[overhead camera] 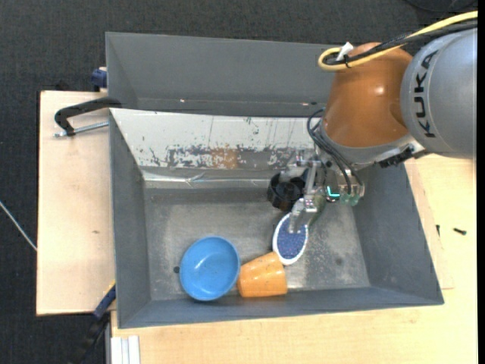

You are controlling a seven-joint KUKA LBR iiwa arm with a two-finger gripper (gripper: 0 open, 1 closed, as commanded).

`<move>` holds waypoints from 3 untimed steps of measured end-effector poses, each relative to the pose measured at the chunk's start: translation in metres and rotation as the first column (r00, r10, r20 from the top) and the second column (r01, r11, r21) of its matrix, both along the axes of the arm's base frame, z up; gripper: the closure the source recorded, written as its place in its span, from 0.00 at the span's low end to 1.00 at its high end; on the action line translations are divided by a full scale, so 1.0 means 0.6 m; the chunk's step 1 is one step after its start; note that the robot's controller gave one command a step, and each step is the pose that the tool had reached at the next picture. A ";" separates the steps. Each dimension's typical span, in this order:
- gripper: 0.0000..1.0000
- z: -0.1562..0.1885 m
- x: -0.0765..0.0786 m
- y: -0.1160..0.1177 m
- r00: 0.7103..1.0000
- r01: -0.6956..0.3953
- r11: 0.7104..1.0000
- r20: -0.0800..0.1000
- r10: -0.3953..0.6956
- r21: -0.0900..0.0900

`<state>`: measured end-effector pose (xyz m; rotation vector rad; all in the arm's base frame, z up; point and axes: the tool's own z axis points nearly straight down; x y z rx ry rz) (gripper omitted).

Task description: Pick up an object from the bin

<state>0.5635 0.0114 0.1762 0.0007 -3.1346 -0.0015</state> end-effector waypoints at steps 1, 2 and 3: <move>0.00 -0.140 -0.021 -0.028 0.998 -0.061 0.998 0.020 0.061 0.001; 1.00 -0.144 -0.024 -0.025 0.998 -0.062 0.998 0.014 0.062 0.004; 1.00 0.156 -0.027 -0.017 0.982 -0.187 0.982 0.022 0.187 -0.003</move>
Offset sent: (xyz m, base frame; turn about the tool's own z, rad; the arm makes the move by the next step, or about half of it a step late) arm -0.0205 -0.0213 -0.1062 -0.0620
